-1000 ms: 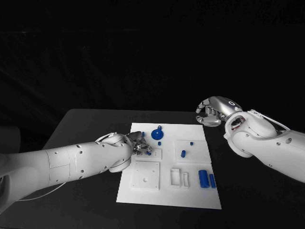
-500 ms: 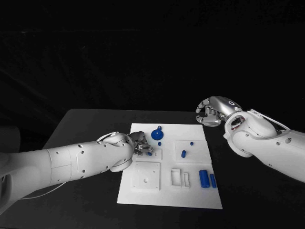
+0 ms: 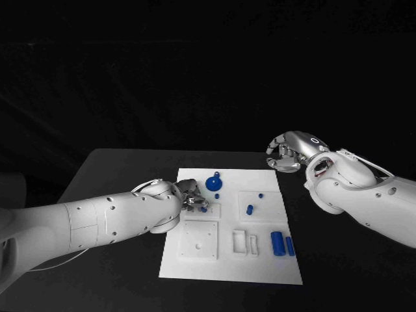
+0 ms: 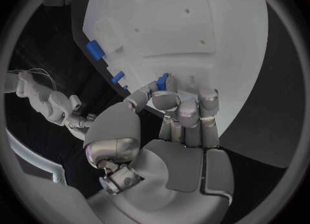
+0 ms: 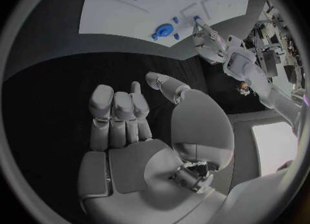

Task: Assemble the parts on the task board

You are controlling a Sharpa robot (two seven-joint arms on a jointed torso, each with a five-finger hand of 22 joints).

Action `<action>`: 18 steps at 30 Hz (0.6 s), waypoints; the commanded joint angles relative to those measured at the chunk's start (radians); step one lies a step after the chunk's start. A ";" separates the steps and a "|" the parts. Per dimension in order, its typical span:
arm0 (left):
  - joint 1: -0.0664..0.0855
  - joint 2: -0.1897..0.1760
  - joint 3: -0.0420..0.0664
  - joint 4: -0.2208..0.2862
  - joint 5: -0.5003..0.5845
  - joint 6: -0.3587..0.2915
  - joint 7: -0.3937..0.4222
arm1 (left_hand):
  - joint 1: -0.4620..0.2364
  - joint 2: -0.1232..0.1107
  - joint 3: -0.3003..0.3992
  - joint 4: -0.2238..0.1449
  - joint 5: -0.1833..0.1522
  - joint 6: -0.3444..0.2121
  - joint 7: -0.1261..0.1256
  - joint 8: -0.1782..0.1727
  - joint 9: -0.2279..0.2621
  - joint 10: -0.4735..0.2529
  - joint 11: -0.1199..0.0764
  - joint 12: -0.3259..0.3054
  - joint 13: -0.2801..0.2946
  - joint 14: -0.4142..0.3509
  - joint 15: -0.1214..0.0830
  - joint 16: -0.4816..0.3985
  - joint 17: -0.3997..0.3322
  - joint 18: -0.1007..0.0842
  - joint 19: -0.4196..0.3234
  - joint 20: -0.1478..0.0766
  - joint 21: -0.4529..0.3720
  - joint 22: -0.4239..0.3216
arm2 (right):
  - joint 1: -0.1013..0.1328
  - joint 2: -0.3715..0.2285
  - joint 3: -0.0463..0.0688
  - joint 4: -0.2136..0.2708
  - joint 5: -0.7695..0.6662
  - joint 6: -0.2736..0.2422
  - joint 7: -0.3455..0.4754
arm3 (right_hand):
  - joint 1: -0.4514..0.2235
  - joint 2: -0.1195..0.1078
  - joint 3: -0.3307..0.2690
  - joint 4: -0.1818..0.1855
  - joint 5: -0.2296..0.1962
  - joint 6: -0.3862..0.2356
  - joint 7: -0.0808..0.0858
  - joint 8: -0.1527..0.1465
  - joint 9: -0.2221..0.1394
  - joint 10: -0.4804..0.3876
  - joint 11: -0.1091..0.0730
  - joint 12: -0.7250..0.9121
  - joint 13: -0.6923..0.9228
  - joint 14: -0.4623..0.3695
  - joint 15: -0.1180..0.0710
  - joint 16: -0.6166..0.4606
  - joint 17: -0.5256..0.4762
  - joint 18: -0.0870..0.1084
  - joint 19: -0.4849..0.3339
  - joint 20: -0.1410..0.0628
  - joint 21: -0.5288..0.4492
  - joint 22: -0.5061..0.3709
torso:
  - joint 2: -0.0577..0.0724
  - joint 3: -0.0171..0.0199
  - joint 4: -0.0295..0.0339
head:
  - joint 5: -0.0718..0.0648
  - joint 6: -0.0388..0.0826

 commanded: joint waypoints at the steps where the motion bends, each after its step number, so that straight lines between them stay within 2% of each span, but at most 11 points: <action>1: -0.011 0.002 -0.007 0.001 -0.009 0.056 -0.012 | 0.025 0.018 0.006 -0.001 0.007 0.160 -0.107 -0.002 0.001 -0.046 -0.046 0.005 -0.002 0.009 -0.071 0.007 -0.002 0.020 0.002 -0.105 0.004 0.013 | 0.000 0.000 0.000 0.001 -0.004 0.010 0.008 | 0.005 0.003 0.000 -0.005 0.007 0.022 0.017 -0.005 0.002 -0.046 0.022 -0.005 -0.001 0.009 -0.001 -0.004 0.001 0.084 0.001 -0.007 -0.004 0.009 | 0.000 -0.0004 0.0009 | 0.000 -0.002; 18: -0.011 -0.009 -0.007 0.003 -0.010 0.065 -0.017 | 0.028 0.022 0.006 -0.002 0.035 0.159 -0.108 0.002 0.001 -0.047 -0.047 0.009 -0.006 0.009 -0.072 0.009 -0.007 0.019 0.001 -0.104 0.005 0.013 | 0.000 0.000 0.000 -0.001 -0.004 0.010 0.009 | 0.006 0.003 0.000 -0.006 0.010 0.022 0.017 -0.006 0.002 -0.047 0.022 -0.006 -0.002 0.009 -0.001 -0.004 0.002 0.084 0.001 -0.007 -0.004 0.009 | 0.000 -0.0006 0.0018 | -0.001 -0.007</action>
